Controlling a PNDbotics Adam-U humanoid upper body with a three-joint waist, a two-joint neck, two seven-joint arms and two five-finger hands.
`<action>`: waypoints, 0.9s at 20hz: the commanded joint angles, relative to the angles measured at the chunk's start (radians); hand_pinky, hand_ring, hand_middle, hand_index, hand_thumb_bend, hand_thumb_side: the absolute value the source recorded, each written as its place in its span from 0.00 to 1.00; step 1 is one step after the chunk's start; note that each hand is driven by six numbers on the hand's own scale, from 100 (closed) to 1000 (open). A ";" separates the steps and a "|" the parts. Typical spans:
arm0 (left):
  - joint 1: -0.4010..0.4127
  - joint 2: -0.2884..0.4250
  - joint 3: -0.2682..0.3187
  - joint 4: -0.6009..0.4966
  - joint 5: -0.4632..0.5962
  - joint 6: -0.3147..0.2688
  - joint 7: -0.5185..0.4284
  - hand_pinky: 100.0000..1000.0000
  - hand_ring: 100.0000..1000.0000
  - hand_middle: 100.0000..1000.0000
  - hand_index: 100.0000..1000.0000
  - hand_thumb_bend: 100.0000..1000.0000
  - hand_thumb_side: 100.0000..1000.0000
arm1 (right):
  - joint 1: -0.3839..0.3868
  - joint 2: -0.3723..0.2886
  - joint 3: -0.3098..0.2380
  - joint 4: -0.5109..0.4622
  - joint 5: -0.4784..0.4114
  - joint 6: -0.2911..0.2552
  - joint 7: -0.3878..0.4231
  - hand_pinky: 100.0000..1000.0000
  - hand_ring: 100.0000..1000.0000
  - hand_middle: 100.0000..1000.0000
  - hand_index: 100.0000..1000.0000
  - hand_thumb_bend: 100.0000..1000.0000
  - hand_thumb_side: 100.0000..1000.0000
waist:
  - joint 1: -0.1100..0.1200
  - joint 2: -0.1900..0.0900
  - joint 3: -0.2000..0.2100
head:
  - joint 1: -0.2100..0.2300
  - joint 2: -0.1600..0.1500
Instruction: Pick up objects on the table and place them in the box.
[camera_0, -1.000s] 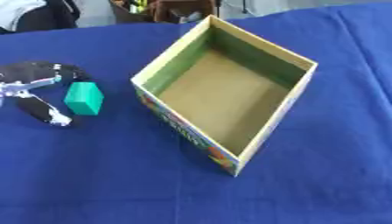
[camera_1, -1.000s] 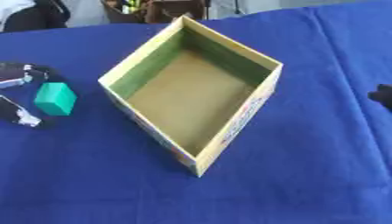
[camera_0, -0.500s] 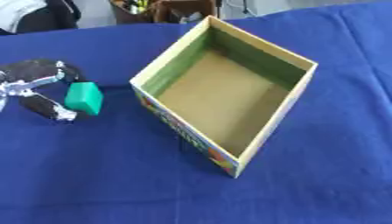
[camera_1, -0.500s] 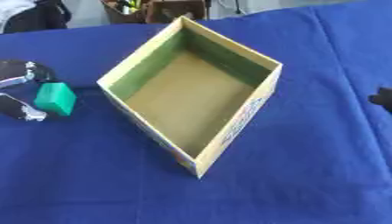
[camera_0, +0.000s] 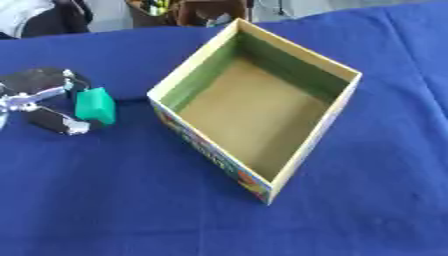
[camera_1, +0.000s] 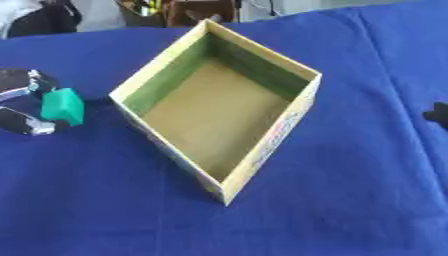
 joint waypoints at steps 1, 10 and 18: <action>-0.009 0.034 0.000 -0.031 -0.006 0.011 0.036 0.48 0.58 0.57 0.72 0.10 0.81 | 0.000 -0.004 -0.006 -0.014 0.008 0.004 -0.001 0.94 0.91 0.68 0.83 0.00 0.83 | -0.004 -0.026 0.005 | -0.003 0.006; 0.002 0.055 -0.003 -0.084 -0.022 0.025 0.093 0.48 0.58 0.58 0.73 0.00 0.86 | 0.012 -0.013 -0.010 -0.014 -0.003 0.010 -0.003 0.94 0.91 0.68 0.83 0.00 0.83 | -0.003 -0.054 0.017 | -0.007 0.021; 0.002 0.060 -0.005 -0.107 0.003 0.040 0.096 0.47 0.57 0.56 0.71 0.00 0.87 | 0.014 -0.027 -0.013 -0.014 -0.026 0.009 -0.007 0.94 0.90 0.68 0.83 0.00 0.83 | -0.003 -0.083 0.024 | -0.012 0.037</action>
